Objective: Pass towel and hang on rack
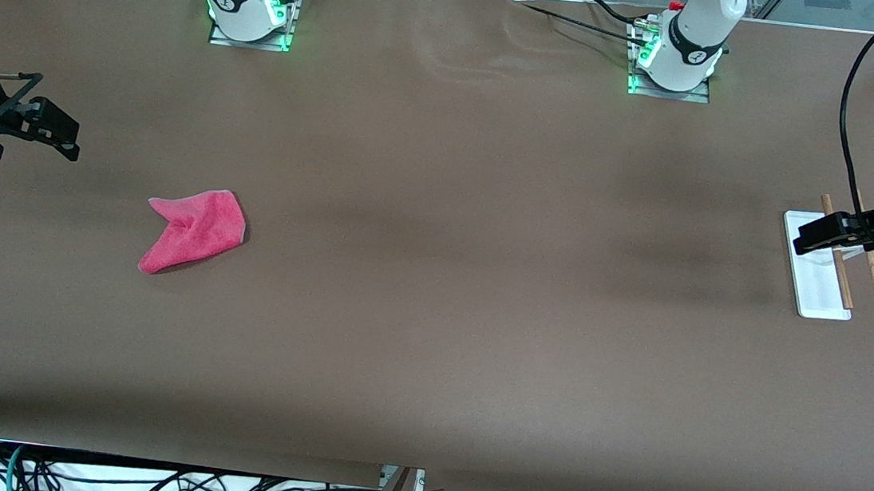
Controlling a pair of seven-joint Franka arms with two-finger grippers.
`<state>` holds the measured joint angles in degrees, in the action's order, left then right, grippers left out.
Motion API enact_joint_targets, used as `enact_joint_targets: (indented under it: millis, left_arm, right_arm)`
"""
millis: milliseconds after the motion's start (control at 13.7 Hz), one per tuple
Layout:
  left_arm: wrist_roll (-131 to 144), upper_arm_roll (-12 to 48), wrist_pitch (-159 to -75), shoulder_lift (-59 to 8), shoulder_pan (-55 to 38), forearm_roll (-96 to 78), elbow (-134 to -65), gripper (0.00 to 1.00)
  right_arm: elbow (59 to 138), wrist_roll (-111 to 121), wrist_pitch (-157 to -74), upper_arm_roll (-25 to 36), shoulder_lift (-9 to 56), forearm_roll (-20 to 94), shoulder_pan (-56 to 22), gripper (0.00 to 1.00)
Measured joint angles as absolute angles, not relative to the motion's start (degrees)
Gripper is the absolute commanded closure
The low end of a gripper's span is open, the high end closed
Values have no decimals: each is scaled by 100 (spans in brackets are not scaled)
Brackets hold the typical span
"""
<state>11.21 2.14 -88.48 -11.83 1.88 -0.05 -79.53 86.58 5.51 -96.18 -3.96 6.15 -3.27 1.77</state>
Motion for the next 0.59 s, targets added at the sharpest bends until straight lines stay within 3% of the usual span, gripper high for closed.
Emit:
enact_joint_targets:
  millis: [585]
  left_arm:
    - [1121, 214, -8848, -1183, 188, -5, -7953, 0]
  right_arm:
    - [8658, 551, -9612, -391, 653, -327, 210, 0]
